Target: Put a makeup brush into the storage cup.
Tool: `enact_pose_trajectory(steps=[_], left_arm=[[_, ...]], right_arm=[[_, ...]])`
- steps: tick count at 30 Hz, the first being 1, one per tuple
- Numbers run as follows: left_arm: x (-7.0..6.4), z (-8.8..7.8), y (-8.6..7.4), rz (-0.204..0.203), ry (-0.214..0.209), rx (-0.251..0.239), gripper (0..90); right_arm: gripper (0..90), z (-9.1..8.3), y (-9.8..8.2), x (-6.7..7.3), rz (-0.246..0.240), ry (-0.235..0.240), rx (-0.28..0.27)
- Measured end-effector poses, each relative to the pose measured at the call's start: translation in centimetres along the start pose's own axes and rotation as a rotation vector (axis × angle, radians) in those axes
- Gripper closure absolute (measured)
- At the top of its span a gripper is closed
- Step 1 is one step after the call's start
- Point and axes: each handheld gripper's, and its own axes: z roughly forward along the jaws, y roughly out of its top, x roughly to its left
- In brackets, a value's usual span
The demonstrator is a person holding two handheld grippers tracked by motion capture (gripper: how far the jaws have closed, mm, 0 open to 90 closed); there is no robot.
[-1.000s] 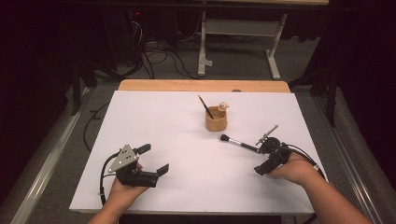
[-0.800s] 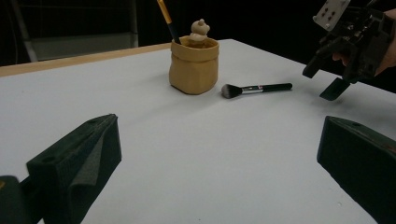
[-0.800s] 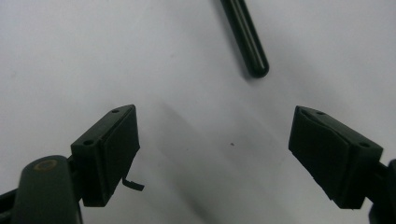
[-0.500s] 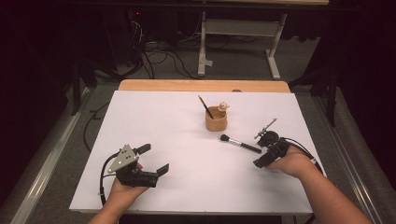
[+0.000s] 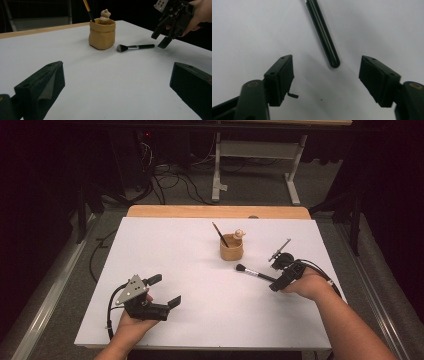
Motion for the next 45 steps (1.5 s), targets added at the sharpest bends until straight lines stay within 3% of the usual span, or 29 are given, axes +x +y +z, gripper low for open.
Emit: enact_pose_trajectory(steps=[13,18,20,22,25,31,33,37,45], left_arm=[[0.0,0.0,0.0,0.002,-0.007,-0.002,0.4],[-0.1,0.0,0.0,0.005,-0.009,-0.002,0.4],[-0.1,0.0,0.0,0.006,-0.011,-0.001,0.4],[-0.2,0.0,0.0,0.008,-0.012,0.000,0.4],[-0.2,0.1,0.0,0.012,-0.011,0.005,0.4],[-0.3,0.1,-0.1,0.015,-0.012,0.006,0.4],[-0.3,0.1,-0.1,0.015,-0.012,0.007,0.4],[-0.3,0.0,0.0,0.013,-0.011,0.003,0.4],[-0.4,-0.1,-0.1,0.014,-0.010,0.003,0.4]], right_arm=[[53.4,0.6,1.0,-1.1,-0.029,-0.014,0.018],[55.8,1.0,1.5,-0.8,-0.023,-0.016,0.031],[56.2,1.3,1.7,-0.6,-0.058,-0.009,0.043],[57.2,1.5,1.9,-0.4,-0.047,-0.003,0.058],[59.8,1.9,2.1,-0.4,-0.076,-0.002,0.049],[64.8,1.9,2.2,-0.3,-0.047,0.021,0.057],[65.9,2.0,2.1,-0.7,-0.082,0.031,0.052],[67.3,2.1,2.1,-0.6,-0.051,0.038,0.053],[72.7,2.1,2.2,-0.7,-0.048,0.052,0.059]])
